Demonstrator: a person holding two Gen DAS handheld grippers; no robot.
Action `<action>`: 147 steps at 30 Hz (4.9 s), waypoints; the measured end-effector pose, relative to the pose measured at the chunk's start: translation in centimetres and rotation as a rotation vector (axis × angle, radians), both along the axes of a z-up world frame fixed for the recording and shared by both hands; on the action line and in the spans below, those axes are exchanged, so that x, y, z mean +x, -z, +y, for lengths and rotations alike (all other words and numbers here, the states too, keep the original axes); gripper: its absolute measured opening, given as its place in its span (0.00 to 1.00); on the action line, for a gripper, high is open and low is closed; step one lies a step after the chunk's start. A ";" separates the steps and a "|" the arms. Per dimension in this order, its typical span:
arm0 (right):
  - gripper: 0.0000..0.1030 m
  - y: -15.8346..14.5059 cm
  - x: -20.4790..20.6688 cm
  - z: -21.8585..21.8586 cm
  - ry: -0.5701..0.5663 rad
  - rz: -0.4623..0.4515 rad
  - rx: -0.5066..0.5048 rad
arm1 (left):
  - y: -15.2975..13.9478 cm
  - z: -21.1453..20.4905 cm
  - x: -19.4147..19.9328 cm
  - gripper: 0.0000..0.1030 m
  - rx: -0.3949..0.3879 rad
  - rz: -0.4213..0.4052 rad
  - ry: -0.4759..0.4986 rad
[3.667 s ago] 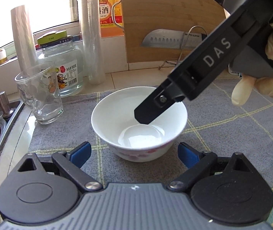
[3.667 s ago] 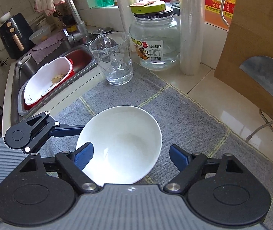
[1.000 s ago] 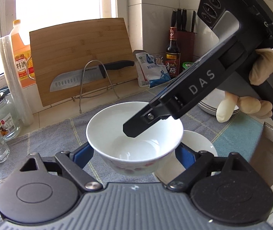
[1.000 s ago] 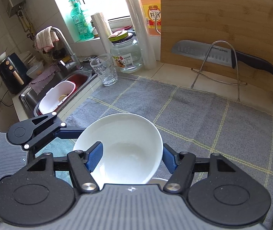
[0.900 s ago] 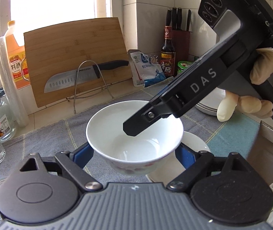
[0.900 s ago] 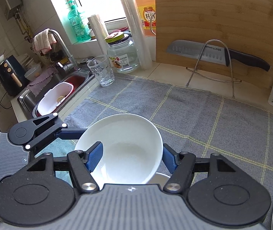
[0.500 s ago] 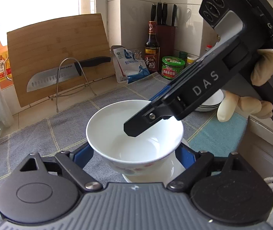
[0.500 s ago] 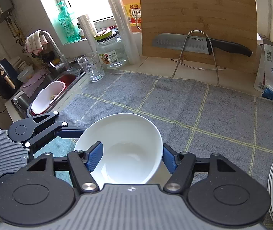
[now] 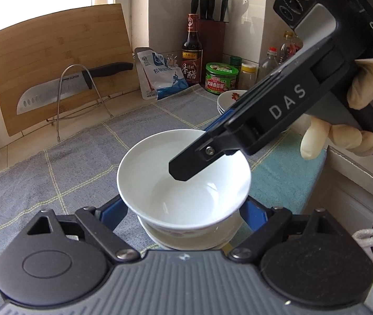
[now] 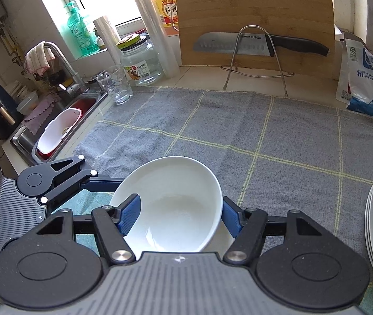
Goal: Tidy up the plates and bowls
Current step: 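Carry the white bowl with the right gripper and lower it into the nested bowls, then grasp the three-bowl stack with the left gripper while the right gripper grips its opposite rim, then carry the bowl stack with both grippers over to the white plate stack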
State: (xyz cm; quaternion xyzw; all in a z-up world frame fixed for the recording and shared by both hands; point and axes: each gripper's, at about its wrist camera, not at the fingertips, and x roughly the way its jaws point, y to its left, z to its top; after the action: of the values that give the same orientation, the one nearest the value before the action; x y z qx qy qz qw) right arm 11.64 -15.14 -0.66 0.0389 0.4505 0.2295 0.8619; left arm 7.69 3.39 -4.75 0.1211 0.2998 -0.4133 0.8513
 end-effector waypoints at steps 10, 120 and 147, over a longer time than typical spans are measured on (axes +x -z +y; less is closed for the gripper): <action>0.70 0.8 -0.1 -0.2 0.019 0.021 -0.004 | 0.6 -0.2 0.2 0.88 0.007 0.025 0.018; 0.85 7.7 -1.3 2.6 -0.526 -0.042 -0.396 | 4.8 -0.7 6.3 0.84 0.144 0.002 0.673; 0.84 7.7 -0.9 3.0 -0.519 -0.031 -0.398 | 4.8 -1.0 6.0 0.84 0.160 -0.005 0.665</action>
State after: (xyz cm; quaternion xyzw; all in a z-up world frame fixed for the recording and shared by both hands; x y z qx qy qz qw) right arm 10.69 -12.14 -8.32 -0.2499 0.4684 0.3495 0.7720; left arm 13.67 2.43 -9.56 0.2797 0.2734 -0.6432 0.6583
